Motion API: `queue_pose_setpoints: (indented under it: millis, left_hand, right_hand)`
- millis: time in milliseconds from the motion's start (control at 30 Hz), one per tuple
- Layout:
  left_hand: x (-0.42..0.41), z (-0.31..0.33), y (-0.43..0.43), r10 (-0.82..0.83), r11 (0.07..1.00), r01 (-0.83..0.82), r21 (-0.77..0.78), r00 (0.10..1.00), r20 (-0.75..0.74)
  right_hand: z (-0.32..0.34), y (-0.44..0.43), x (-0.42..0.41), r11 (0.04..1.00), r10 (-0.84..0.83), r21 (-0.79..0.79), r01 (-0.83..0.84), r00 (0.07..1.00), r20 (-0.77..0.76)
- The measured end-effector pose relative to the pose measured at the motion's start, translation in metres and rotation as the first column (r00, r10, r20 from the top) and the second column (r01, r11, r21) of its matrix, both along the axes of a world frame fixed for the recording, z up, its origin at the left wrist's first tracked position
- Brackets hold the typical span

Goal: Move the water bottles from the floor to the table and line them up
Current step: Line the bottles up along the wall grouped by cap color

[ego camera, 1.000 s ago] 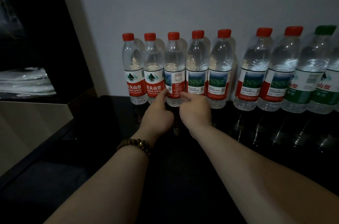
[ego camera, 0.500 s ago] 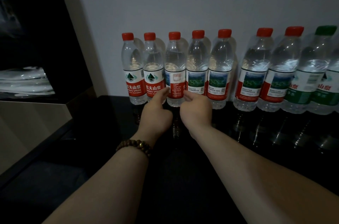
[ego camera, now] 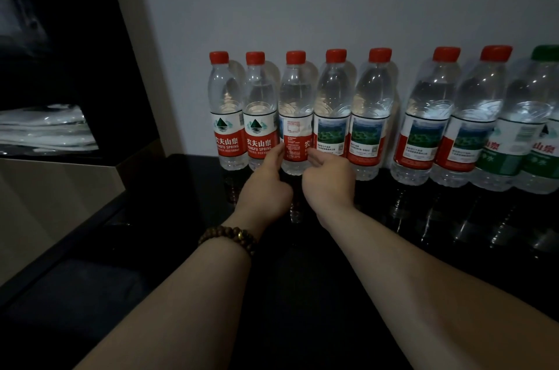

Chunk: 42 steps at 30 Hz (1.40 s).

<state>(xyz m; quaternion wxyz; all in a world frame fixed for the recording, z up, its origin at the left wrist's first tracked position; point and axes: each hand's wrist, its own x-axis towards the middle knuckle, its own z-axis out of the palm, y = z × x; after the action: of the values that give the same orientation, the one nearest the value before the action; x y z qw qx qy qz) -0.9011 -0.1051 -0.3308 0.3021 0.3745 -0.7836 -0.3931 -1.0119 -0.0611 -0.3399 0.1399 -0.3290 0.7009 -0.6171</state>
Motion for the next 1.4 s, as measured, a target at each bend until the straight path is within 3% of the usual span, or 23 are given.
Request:
queue_pose_setpoints:
  millis: [133, 300, 567, 733, 967, 1167, 1400]
  left_hand:
    - [-0.0004, -0.0005, 0.0003, 0.005, 1.000, -0.005, -0.010, 1.000, 0.009]
    - [0.0004, -0.0019, 0.0011, 0.078, 0.996, -0.070, 0.055, 0.983, -0.167]
    - [-0.0004, -0.0011, 0.0017, 0.024, 0.999, -0.023, 0.027, 0.999, -0.029]
    - [-0.0005, -0.0030, 0.0007, 0.091, 0.995, -0.085, 0.049, 0.986, -0.138]
    - [0.0004, -0.0012, 0.0024, 0.034, 0.999, -0.034, 0.031, 0.999, -0.023]
    - [0.0008, -0.0011, 0.0005, 0.102, 0.989, -0.080, 0.125, 0.978, -0.183]
    - [-0.0006, 0.0008, 0.0023, 0.030, 0.995, -0.021, 0.096, 0.995, -0.094]
  right_hand:
    - [0.0007, 0.0004, 0.0002, 1.000, -0.005, 0.004, 0.005, 1.000, -0.001]
    - [0.0005, 0.0006, 0.0007, 0.999, 0.029, 0.039, -0.028, 0.999, -0.015]
    - [0.0012, 0.0006, 0.0004, 1.000, 0.001, 0.008, -0.002, 1.000, 0.029]
    - [-0.0002, -0.0001, 0.0003, 1.000, 0.003, 0.009, -0.003, 1.000, -0.014]
    - [0.0021, 0.0006, 0.0024, 0.999, 0.027, 0.037, -0.027, 1.000, 0.007]
    - [0.0020, 0.0009, 0.0008, 1.000, 0.004, 0.025, -0.004, 1.000, -0.001]
    - [0.0034, 0.0018, 0.0032, 0.999, 0.024, 0.040, -0.024, 1.000, 0.000]
